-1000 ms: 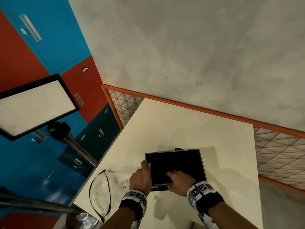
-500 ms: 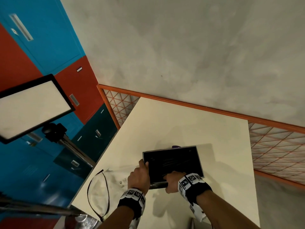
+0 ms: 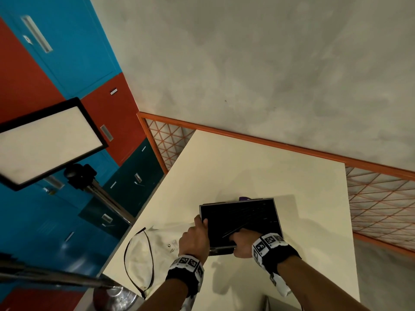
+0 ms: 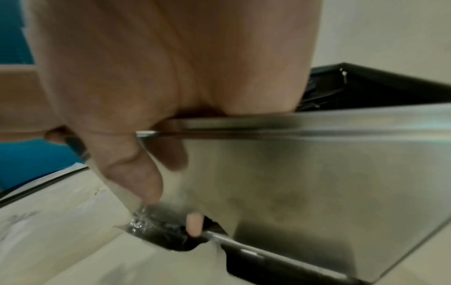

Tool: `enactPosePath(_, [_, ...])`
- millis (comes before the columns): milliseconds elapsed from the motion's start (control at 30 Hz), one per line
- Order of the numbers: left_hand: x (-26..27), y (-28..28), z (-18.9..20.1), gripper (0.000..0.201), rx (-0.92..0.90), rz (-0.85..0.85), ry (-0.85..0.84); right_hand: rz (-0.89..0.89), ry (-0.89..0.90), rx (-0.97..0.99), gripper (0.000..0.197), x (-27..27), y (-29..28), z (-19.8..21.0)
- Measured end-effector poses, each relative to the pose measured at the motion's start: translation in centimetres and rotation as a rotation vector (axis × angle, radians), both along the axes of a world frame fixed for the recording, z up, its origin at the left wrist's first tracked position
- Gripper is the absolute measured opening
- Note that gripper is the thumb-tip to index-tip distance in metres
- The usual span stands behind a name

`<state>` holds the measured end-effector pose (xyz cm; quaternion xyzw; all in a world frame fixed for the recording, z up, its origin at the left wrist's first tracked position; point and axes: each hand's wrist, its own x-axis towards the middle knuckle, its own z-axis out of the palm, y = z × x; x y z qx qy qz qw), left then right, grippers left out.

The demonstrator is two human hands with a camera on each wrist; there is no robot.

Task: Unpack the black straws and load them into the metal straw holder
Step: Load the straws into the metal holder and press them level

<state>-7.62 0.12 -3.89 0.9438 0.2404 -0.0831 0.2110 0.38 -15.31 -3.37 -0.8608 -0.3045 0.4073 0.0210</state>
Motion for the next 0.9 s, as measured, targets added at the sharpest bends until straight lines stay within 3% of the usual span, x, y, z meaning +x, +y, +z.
enactPosePath(167, [-0.3,0.0,-0.3,0.042,0.004,0.002,0.006,0.038,0.004,-0.060,0.033,-0.2,0.0,-0.4])
enactPosePath(500, [-1.0,-0.1,-0.9,0.041,0.014,-0.012,0.006,0.103,-0.100,-0.081,0.051,-1.1,-0.6,-1.3])
enactPosePath(900, [0.3,0.4,-0.9,0.039,-0.007,0.001,-0.009,0.024,-0.034,0.200,0.036,0.4,-2.6,1.3])
